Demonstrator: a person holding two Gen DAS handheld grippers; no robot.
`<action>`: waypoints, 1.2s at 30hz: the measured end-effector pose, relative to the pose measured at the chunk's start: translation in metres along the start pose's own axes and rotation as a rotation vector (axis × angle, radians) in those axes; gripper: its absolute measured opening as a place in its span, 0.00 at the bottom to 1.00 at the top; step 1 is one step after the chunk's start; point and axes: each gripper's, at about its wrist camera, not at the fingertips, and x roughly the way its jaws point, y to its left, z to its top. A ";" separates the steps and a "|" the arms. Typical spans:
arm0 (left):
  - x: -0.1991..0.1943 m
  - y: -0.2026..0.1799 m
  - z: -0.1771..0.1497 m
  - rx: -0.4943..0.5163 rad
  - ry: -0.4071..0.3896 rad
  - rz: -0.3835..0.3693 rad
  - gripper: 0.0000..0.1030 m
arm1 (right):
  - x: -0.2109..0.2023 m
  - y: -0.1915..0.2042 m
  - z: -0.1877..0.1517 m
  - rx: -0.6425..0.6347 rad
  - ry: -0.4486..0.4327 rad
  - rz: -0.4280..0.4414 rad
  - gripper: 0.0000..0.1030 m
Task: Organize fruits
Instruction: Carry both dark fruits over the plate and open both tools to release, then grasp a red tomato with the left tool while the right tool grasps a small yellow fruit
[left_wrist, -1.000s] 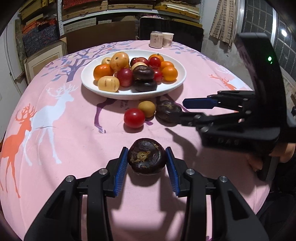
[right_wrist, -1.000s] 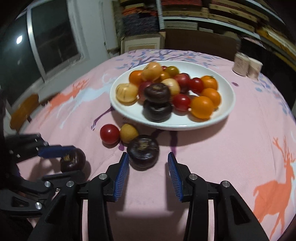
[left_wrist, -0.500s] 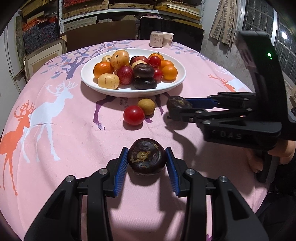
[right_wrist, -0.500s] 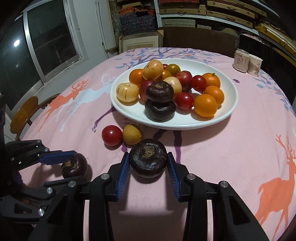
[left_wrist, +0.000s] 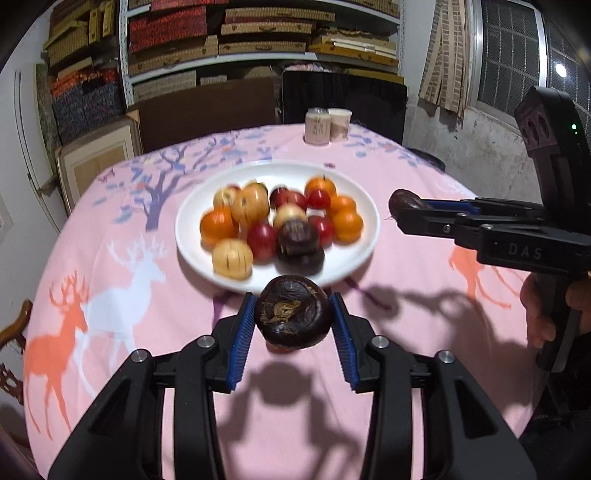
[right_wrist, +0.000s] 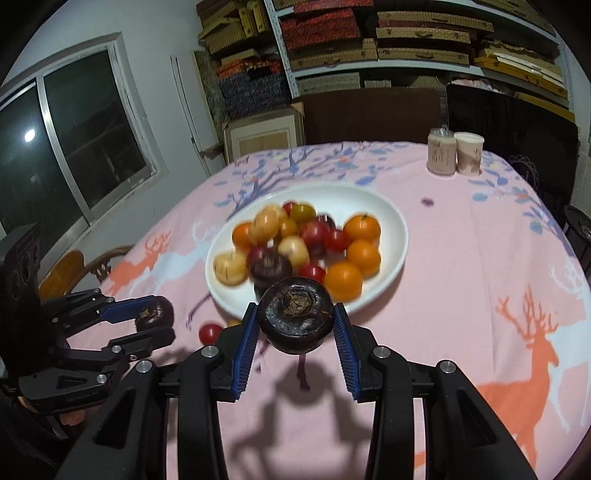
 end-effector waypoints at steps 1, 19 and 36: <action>0.002 0.001 0.008 0.003 -0.010 0.006 0.39 | 0.002 -0.001 0.009 0.003 -0.007 0.000 0.39; 0.090 0.013 0.074 -0.011 0.010 0.037 0.64 | 0.085 -0.033 0.083 0.129 0.019 -0.002 0.47; 0.065 0.000 -0.026 0.142 0.134 0.033 0.56 | 0.023 -0.045 -0.039 0.265 -0.004 0.069 0.54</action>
